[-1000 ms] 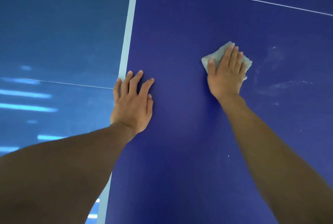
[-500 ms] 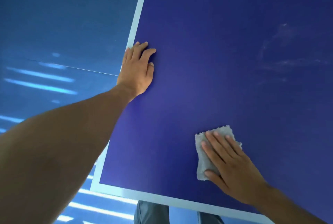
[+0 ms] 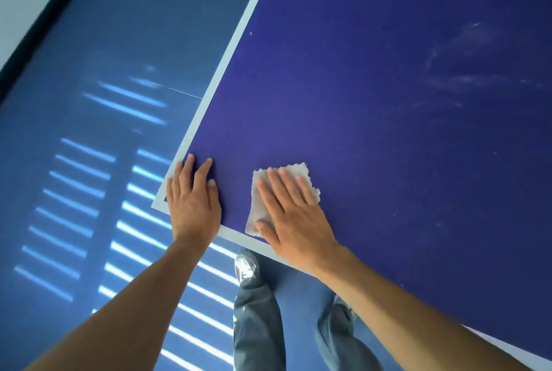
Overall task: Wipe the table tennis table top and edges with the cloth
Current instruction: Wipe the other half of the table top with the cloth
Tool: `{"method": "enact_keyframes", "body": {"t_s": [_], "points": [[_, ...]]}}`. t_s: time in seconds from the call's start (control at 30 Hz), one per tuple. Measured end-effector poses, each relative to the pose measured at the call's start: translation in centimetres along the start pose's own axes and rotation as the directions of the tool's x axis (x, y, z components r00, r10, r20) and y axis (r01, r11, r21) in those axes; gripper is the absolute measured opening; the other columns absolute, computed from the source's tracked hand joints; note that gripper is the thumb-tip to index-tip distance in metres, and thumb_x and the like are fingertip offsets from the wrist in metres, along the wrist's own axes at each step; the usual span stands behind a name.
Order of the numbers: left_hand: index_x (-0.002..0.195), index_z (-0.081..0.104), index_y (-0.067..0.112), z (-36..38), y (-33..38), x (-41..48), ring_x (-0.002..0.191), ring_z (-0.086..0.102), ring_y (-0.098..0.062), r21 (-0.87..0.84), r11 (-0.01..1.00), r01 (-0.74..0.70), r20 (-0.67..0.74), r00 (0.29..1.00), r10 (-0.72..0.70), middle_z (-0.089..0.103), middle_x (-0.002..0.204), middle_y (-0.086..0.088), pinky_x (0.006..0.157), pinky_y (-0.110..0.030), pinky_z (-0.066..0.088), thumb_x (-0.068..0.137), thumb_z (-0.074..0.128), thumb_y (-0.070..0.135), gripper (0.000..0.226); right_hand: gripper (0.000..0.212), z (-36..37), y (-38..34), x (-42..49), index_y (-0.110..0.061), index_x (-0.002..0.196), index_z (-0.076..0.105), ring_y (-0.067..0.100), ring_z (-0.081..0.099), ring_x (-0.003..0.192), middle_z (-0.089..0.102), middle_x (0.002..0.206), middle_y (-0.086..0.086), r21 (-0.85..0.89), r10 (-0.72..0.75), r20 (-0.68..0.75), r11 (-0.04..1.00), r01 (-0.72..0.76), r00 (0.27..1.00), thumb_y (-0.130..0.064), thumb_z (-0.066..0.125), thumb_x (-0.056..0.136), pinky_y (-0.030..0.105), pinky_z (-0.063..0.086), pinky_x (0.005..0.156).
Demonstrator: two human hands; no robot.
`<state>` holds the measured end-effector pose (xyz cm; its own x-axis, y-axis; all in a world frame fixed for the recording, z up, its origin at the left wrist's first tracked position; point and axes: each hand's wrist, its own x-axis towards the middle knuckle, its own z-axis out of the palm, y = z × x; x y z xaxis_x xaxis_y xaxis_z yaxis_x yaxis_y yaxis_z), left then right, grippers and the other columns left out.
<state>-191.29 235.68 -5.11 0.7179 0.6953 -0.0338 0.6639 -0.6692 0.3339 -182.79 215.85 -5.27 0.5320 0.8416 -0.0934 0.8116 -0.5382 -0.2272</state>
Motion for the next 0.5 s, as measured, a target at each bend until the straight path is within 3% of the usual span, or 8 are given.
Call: {"method": "enact_keyframes", "body": {"t_s": [0.1, 0.23, 0.3, 0.4, 0.47, 0.5], "points": [[0.15, 0.052, 0.018, 0.3, -0.3, -0.2, 0.155, 0.026, -0.032, 0.037, 0.999, -0.027, -0.027, 0.999, 0.028, 0.037, 0.164, -0.01, 0.128, -0.049, 0.014, 0.104, 0.033, 0.03, 0.051, 0.071, 0.9, 0.7, -6.5, -0.008, 0.164, 0.026, 0.031, 0.014, 0.161, 0.017, 0.173, 0.014, -0.034, -0.008, 0.032, 0.999, 0.01, 0.999, -0.053, 0.03, 0.109, 0.054, 0.022, 0.127], [0.15, 0.051, 0.023, 0.6, -0.6, -0.3, 0.156, 0.023, -0.026, 0.038, 0.999, -0.023, -0.073, 0.997, 0.026, 0.036, 0.165, -0.004, 0.129, -0.045, 0.011, 0.105, 0.027, 0.033, 0.053, 0.073, 0.1, 5.6, -11.0, -0.007, 0.164, 0.023, 0.033, 0.019, 0.16, 0.018, 0.173, 0.015, -0.065, 0.205, 0.021, 0.977, -0.204, 0.978, -0.055, 0.02, 0.11, 0.054, 0.018, 0.128], [0.15, 0.052, 0.022, 0.8, -1.0, -0.1, 0.156, 0.025, -0.027, 0.037, 0.998, -0.043, -0.093, 0.995, 0.047, 0.037, 0.164, -0.004, 0.128, -0.047, 0.013, 0.105, 0.028, 0.031, 0.051, 0.075, -0.2, 6.1, -10.4, -0.005, 0.164, 0.021, 0.037, 0.022, 0.158, 0.02, 0.171, 0.018, -0.048, 0.362, 0.013, 0.931, -0.361, 0.932, -0.055, 0.02, 0.109, 0.055, 0.017, 0.128], [0.148, 0.054, 0.02, 1.0, -1.6, -0.3, 0.154, 0.029, -0.03, 0.04, 0.995, -0.087, -0.118, 0.989, 0.091, 0.04, 0.162, -0.007, 0.127, -0.049, 0.017, 0.105, 0.031, 0.029, 0.05, 0.077, -0.1, 3.4, -6.6, 0.0, 0.163, 0.022, 0.044, 0.023, 0.156, 0.022, 0.169, 0.025, 0.001, 0.591, -0.046, 0.806, -0.592, 0.805, -0.051, 0.024, 0.106, 0.062, 0.019, 0.126], [0.147, 0.056, 0.02, 1.2, -1.8, -0.1, 0.153, 0.031, -0.032, 0.04, 0.993, -0.113, -0.132, 0.984, 0.118, 0.042, 0.161, -0.009, 0.126, -0.05, 0.019, 0.105, 0.032, 0.028, 0.049, 0.078, 0.2, 0.7, -2.9, 0.0, 0.163, 0.022, 0.044, 0.018, 0.157, 0.018, 0.17, 0.026, 0.045, 0.619, -0.054, 0.785, -0.617, 0.783, -0.051, 0.024, 0.105, 0.062, 0.015, 0.126], [0.146, 0.056, 0.02, 1.2, -2.0, -0.1, 0.153, 0.032, -0.032, 0.041, 0.992, -0.123, -0.136, 0.982, 0.127, 0.042, 0.161, -0.01, 0.126, -0.05, 0.019, 0.105, 0.032, 0.028, 0.048, 0.077, 0.3, -0.7, -1.1, -0.001, 0.164, 0.021, 0.042, 0.016, 0.158, 0.016, 0.171, 0.024, 0.053, 0.58, -0.045, 0.815, -0.578, 0.814, -0.051, 0.024, 0.105, 0.06, 0.012, 0.127]]}}
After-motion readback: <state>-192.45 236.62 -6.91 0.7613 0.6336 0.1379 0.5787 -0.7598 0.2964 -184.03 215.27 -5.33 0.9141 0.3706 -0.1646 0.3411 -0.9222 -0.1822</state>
